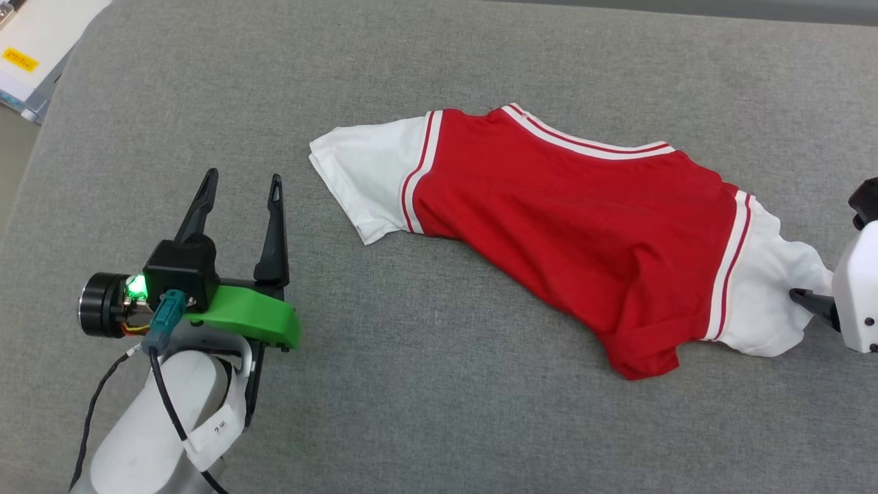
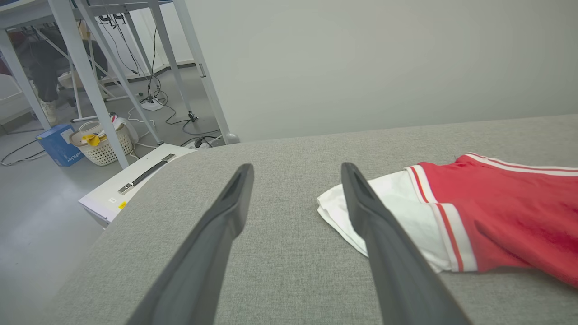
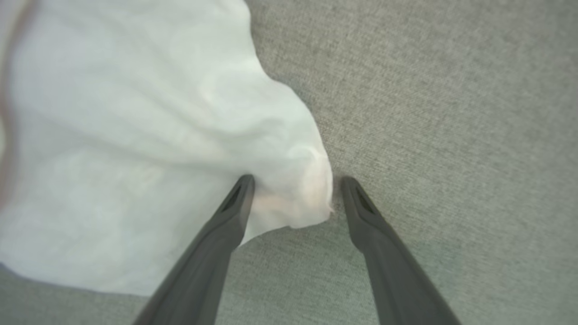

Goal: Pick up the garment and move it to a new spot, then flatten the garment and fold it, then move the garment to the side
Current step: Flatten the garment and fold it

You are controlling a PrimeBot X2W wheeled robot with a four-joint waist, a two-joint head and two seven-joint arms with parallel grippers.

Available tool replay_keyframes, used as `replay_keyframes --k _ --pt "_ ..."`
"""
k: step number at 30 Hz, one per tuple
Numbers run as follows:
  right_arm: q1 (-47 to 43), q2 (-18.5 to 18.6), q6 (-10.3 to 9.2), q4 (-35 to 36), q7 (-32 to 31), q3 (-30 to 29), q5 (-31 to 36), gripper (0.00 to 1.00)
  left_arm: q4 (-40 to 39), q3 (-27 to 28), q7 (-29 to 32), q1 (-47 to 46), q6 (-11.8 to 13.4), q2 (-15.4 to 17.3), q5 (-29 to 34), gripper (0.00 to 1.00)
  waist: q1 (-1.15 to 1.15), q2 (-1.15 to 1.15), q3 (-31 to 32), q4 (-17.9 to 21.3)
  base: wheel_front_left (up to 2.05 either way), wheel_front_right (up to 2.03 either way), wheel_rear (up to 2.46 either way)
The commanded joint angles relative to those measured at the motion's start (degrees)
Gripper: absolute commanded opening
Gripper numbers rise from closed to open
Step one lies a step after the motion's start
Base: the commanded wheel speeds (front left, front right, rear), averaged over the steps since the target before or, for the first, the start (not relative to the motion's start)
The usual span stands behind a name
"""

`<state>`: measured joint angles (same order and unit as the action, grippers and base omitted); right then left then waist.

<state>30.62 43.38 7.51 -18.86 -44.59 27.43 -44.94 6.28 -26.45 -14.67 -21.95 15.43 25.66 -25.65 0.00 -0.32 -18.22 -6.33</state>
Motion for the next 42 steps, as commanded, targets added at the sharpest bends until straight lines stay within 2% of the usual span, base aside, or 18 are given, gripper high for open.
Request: replay_keyframes --k 1,4,7,8,9,18,27,35,38,42 --pt "-1.5 -1.1 -0.02 -1.1 0.4 1.8 -0.8 1.0 0.4 0.6 -0.3 0.3 -0.6 -0.7 1.2 1.0 0.0 0.32 -1.0 -0.9 0.0 0.0 0.0" --pt "-3.5 -2.3 -0.02 -2.2 2.1 4.0 -2.2 1.0 1.2 1.3 -0.3 0.2 -1.6 -1.7 2.0 1.0 0.0 0.32 -1.2 -1.0 0.0 0.0 0.0" --pt "-3.6 -2.2 -0.02 -2.4 6.6 6.1 -0.9 1.0 2.2 2.4 -0.3 0.2 -2.5 -2.4 2.9 1.0 0.0 0.32 -1.0 -0.5 0.0 0.0 0.0" --pt "-3.2 -2.0 -0.02 -2.4 8.7 6.5 -0.4 0.23 2.6 2.7 -0.3 0.2 -2.8 -2.7 3.2 1.0 0.0 0.32 -0.8 -0.3 0.0 0.0 0.0" --pt "-2.9 -2.0 -0.02 -2.7 10.8 6.4 -0.5 0.0 2.9 3.1 -0.3 0.3 -3.1 -2.9 3.4 1.0 0.0 0.32 -0.5 -0.1 0.0 0.0 0.0" --pt "0.7 1.2 -0.02 -1.8 23.6 3.9 0.9 0.0 5.2 6.1 -0.3 0.9 -5.6 -3.2 5.0 1.0 0.0 0.32 3.1 2.0 0.0 0.0 0.0" --pt "-0.6 3.1 -0.02 4.1 28.4 -0.6 2.5 0.0 6.0 8.0 1.5 -6.8 -10.1 0.9 5.0 1.0 0.0 0.32 3.8 3.9 0.0 0.0 0.0" --pt "-2.6 1.9 -0.02 9.3 28.1 -3.6 6.1 0.0 7.4 6.7 12.1 -20.9 -18.3 3.9 1.9 1.0 0.0 0.32 0.9 6.3 0.0 0.0 0.0" --pt "-2.9 1.1 -0.02 10.9 27.6 -4.4 7.2 0.0 9.9 4.8 18.6 -26.1 -20.8 4.0 -0.1 1.0 0.0 0.32 -0.4 7.1 0.0 0.0 0.0" --pt "-3.0 0.0 -0.02 12.2 27.1 -5.1 8.1 0.0 13.5 1.2 30.1 -31.2 -22.5 4.2 -4.9 1.0 0.0 0.32 -2.0 8.2 0.0 0.0 0.0"
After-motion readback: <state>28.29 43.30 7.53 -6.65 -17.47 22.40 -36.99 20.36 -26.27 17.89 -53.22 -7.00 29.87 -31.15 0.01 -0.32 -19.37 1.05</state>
